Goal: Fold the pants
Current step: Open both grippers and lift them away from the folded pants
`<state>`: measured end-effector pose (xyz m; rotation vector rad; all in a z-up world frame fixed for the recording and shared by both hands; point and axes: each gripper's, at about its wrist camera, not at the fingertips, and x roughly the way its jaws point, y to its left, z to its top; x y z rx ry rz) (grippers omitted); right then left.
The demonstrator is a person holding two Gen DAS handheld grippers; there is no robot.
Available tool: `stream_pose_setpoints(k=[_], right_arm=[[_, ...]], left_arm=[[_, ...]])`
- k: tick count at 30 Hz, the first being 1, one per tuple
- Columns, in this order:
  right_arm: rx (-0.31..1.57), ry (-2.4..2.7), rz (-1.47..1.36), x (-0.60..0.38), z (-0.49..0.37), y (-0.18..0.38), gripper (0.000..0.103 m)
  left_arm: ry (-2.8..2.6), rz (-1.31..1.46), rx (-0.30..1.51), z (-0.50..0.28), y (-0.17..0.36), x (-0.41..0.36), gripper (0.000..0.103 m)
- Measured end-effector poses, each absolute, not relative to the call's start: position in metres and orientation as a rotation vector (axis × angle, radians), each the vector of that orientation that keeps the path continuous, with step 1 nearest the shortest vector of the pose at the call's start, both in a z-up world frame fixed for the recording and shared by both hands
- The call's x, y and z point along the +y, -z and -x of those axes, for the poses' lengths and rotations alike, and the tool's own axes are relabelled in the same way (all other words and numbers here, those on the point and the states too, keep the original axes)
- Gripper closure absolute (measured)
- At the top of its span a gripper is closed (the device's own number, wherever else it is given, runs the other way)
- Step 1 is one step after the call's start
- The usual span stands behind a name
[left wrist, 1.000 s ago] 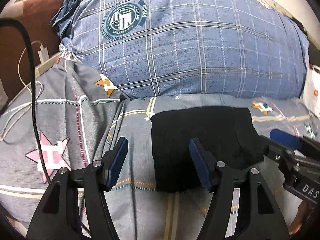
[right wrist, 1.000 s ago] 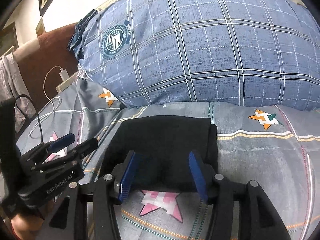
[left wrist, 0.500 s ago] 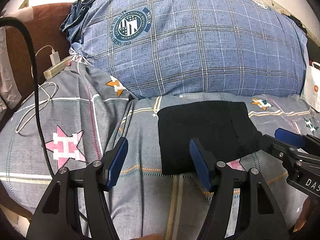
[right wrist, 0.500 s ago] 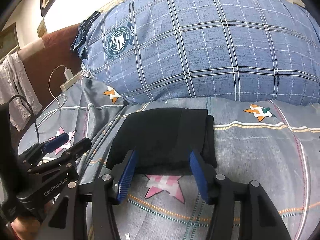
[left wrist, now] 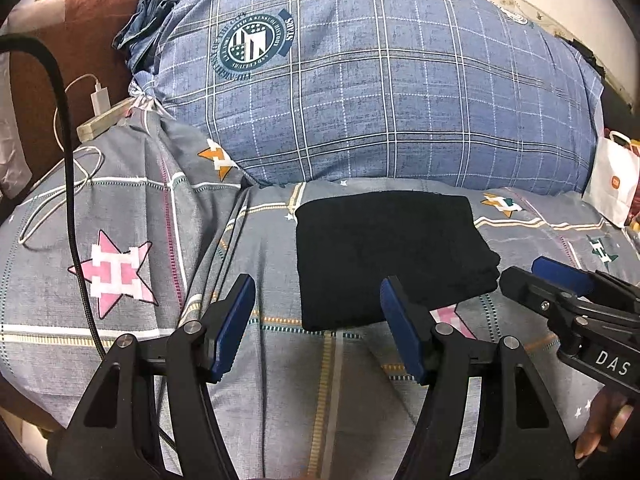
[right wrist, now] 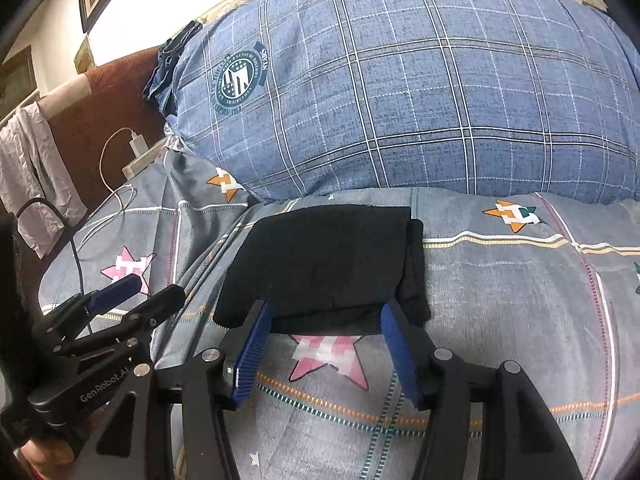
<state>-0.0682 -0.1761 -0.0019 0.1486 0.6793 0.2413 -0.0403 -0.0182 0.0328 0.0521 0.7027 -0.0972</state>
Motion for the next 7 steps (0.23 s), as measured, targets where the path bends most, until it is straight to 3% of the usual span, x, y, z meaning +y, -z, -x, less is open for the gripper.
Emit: stream_pose_setpoints(k=[7], right_arm=[[0.672,-0.237,-0.15,-0.1791,0.0728,0.0004,0.047]], left_arm=[[0.113,-0.078,0.653,0.0504,-0.0373,-0.0226,0.038]])
